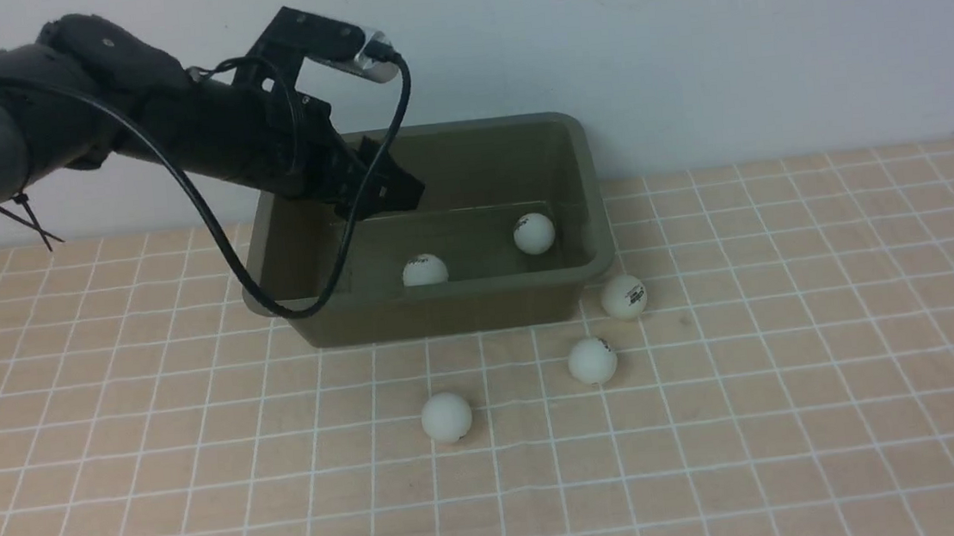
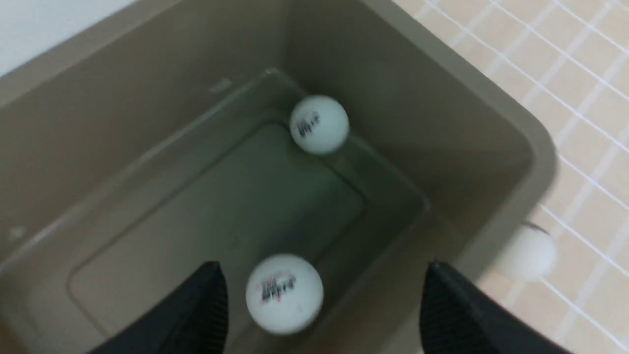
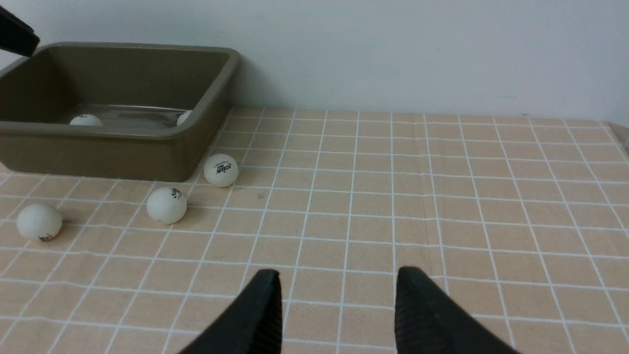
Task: Put the table tennis balls into the box on the light coffee tablecloth.
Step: 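Drop the ball into the bin, then reach for and grasp a ping pong ball on the table beside the basket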
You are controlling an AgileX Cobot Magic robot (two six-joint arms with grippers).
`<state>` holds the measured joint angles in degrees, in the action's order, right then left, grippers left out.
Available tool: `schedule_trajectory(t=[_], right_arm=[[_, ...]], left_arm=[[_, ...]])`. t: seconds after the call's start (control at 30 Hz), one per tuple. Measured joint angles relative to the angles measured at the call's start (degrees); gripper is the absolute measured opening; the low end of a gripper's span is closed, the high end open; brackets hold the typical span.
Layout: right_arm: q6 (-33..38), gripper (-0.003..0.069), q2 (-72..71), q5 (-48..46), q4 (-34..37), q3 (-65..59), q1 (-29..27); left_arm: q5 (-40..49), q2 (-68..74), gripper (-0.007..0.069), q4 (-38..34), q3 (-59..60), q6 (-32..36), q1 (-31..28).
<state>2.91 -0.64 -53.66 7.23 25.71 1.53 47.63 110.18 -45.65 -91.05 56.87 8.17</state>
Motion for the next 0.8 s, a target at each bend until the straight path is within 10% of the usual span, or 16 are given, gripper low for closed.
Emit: schedule_trajectory(t=[0.53,0.8], right_arm=[[0.0,0.0302,0.0,0.1,-0.5,0.0,0.0],[0.0,0.0302,0.0,0.1,-1.1,0.0,0.0]], left_arm=[[22.5,-13.6,-0.0015,15.8,-2.9,-29.0,2.6],[22.5,-22.9,-0.0066,19.8,17.9,-31.3,12.1]])
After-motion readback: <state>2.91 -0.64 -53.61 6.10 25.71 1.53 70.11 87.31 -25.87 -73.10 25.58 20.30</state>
